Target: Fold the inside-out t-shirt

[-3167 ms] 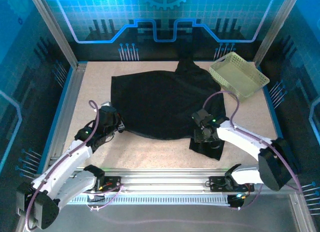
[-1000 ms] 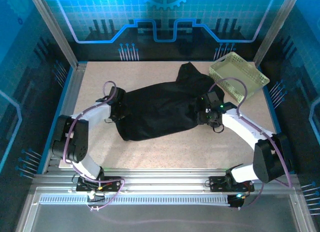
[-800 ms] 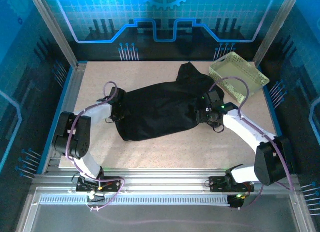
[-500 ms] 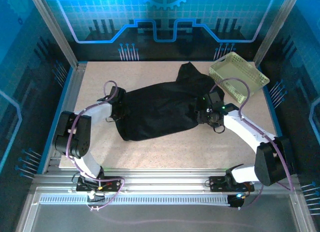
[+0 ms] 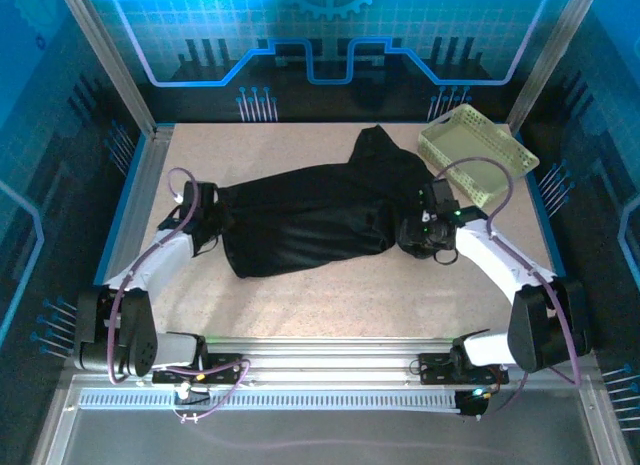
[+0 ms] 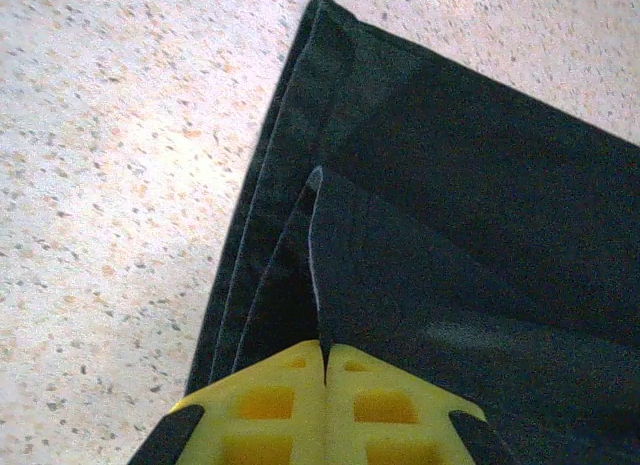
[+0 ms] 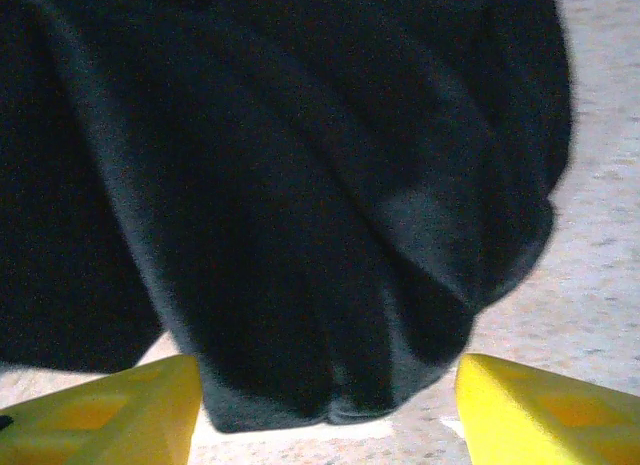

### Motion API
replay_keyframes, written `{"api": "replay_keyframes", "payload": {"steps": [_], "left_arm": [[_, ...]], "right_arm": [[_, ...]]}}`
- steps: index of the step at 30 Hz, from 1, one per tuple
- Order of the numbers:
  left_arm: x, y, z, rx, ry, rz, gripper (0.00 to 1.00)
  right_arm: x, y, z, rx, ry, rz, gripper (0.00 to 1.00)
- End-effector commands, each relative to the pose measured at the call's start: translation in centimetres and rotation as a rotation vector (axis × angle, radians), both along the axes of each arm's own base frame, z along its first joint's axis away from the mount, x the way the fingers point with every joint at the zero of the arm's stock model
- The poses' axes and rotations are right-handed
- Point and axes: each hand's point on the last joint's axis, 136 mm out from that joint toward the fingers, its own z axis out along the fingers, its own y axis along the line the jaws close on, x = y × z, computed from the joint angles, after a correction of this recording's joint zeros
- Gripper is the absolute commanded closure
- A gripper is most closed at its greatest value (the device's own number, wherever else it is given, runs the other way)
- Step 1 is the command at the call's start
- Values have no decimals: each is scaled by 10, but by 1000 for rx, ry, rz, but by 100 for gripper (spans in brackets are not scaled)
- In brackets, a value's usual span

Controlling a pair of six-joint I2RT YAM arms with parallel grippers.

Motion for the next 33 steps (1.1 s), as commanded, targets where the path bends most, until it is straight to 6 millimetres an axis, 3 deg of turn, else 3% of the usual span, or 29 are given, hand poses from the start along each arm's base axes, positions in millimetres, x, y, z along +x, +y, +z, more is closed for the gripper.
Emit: {"api": "replay_keyframes", "payload": {"steps": [1,4,8,13,17,22,25,30,33], "left_arm": [[-8,9,-1,28,-1,0,100],[-10,9,4,23,-17,-6,100],[-12,12,5,32,-19,-4,100],[-13,11,4,27,-15,-7,100],[-15,13,3,31,-18,-3,100],[-16,12,2,27,-17,-5,100],[-16,13,3,29,-18,-6,100],[-16,12,1,24,-14,-9,100],[-15,12,1,24,-17,-8,100]], "right_arm": [[-12,31,8,5,-36,88,31],[-32,56,-2,27,2,123,34],[-45,82,-14,58,21,107,41],[-42,80,-44,46,51,24,54],[-30,82,-55,56,21,-7,59],[-5,63,-59,34,3,-64,65],[10,39,-58,19,-3,-101,67],[28,8,-34,-1,-49,-115,64],[28,2,-22,0,-67,-115,63]]}}
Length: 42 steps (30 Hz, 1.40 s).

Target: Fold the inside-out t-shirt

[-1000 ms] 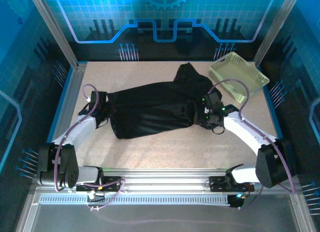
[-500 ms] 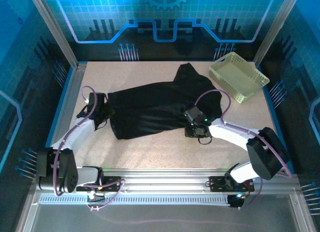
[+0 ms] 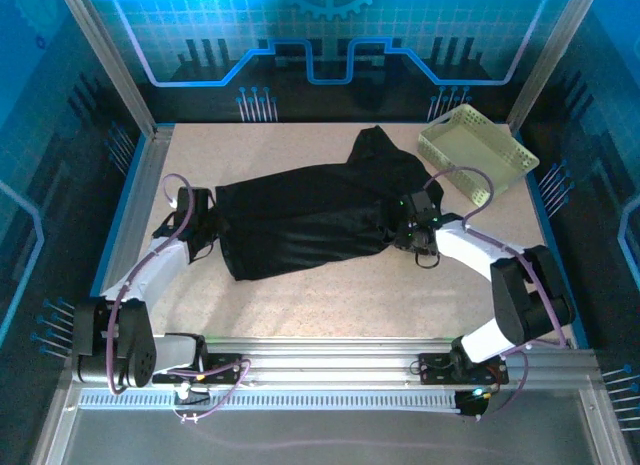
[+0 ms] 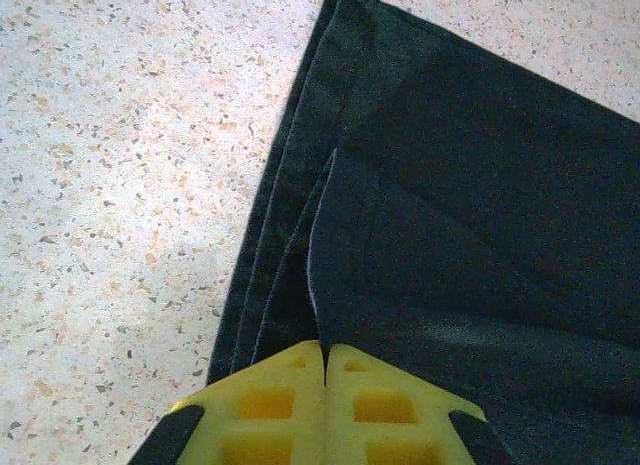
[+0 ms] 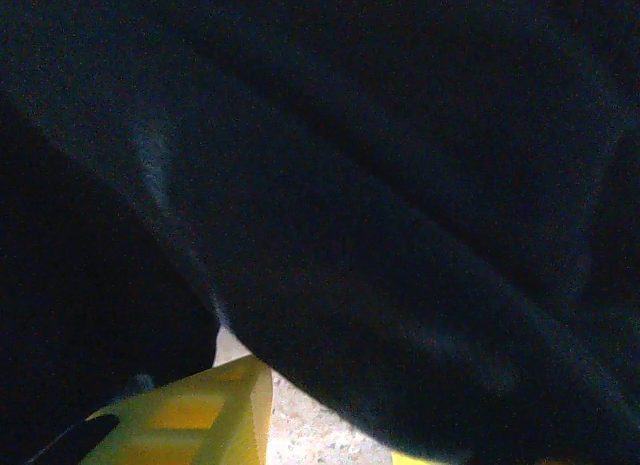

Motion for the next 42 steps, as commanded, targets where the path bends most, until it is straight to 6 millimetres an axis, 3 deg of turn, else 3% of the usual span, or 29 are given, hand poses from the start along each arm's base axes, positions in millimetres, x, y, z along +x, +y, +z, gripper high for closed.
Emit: {"api": "replay_keyframes", "payload": {"steps": [1,7,11,18,26,42], "left_arm": [[-1,5,3,6,-17,2,100],[0,3,3,0,-19,-2,100],[0,2,2,-7,-18,-4,100],[-1,0,1,-20,-19,-5,100],[0,-1,5,-30,-29,-8,100],[-2,-1,3,-32,-28,-7,100]], "right_arm": [[6,-5,25,-15,-57,31,63],[-17,19,21,128,-52,59,63],[-32,47,26,208,-90,103,63],[-34,76,26,246,-174,117,57],[-27,66,10,254,-224,-2,59],[-21,58,-20,179,-175,-58,62]]}}
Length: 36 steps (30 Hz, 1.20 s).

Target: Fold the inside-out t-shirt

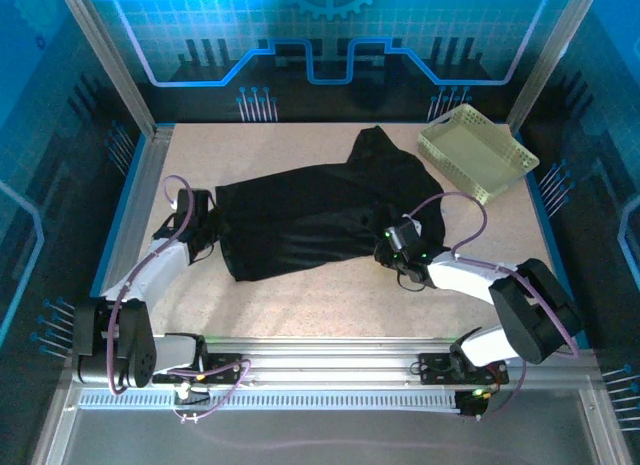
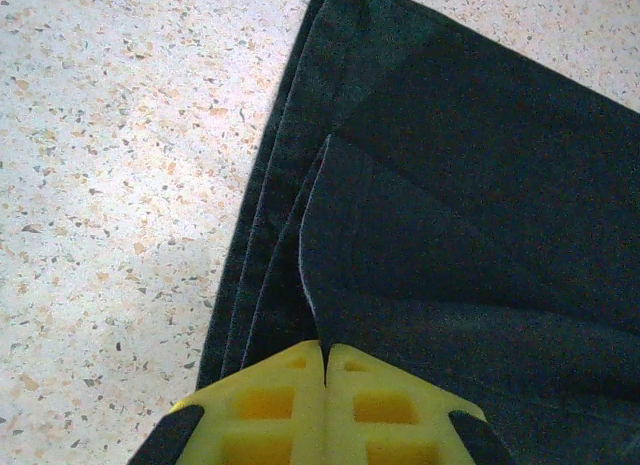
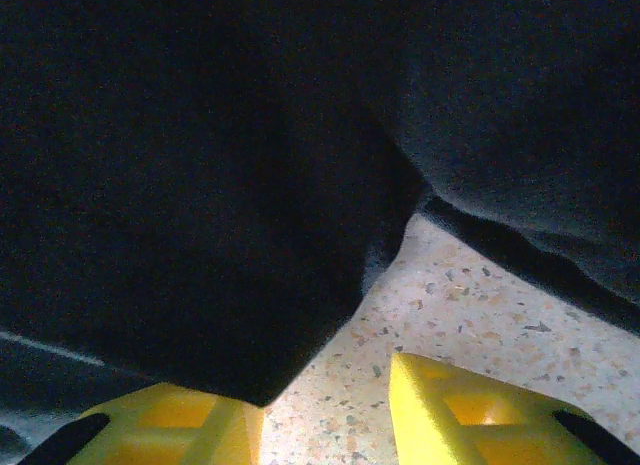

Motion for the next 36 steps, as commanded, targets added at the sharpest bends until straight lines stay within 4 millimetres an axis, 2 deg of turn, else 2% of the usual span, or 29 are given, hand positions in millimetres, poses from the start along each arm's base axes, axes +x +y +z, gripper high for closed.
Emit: {"api": "replay_keyframes", "payload": {"steps": [1,8,16,21,25,36], "left_arm": [[0,2,6,-12,-29,7,100],[-1,2,7,-15,-30,5,100],[-1,2,8,-14,-32,5,100],[-1,1,8,-17,-33,3,100],[-1,2,9,-12,-32,4,100],[-1,2,11,-14,-37,4,100]], "right_arm": [[5,-1,-2,-14,-16,-33,62],[11,2,-6,-64,16,4,65],[20,2,8,-72,-35,10,65],[21,-3,0,-106,-3,-2,68],[21,-6,1,-124,-7,-8,71],[20,-21,10,-206,-18,-14,90]]}}
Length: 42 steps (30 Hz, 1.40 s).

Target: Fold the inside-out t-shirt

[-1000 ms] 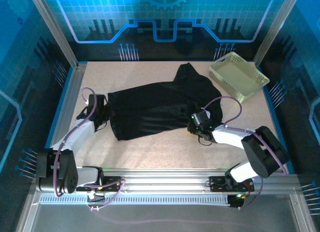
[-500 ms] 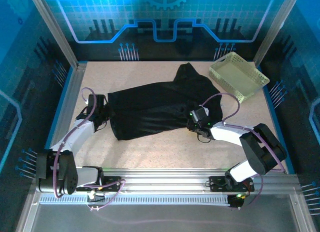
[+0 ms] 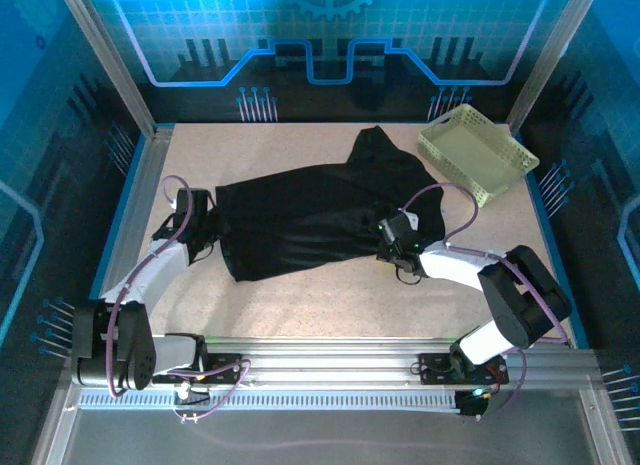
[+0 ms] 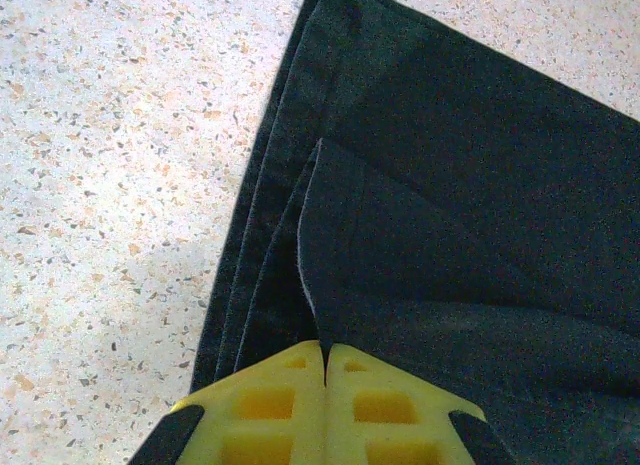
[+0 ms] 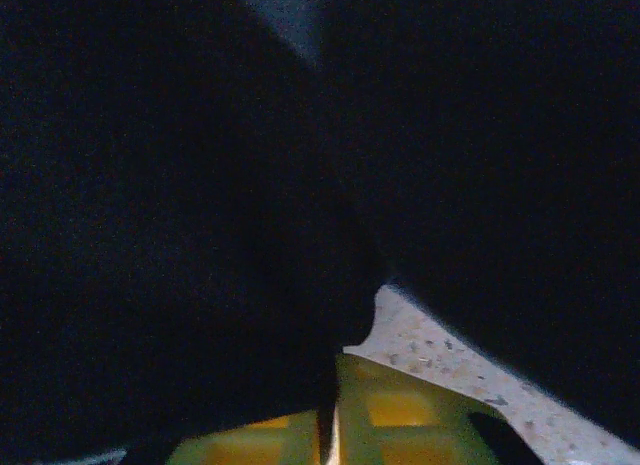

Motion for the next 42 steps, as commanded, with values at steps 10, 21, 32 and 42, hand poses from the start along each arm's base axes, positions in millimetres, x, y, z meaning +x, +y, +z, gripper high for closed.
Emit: {"api": "replay_keyframes", "payload": {"steps": [10,21,32,42], "left_arm": [[-4,11,47,15,-108,46,100],[-51,23,174,20,-492,121,100],[-128,19,326,55,-876,85,100],[-108,6,346,78,-836,-18,100]], "right_arm": [[-29,-66,114,-223,-122,-78,100],[-94,-149,331,-270,-524,-217,100],[-137,-146,523,-152,-985,-75,100],[-106,-113,552,-189,-1002,70,100]]}}
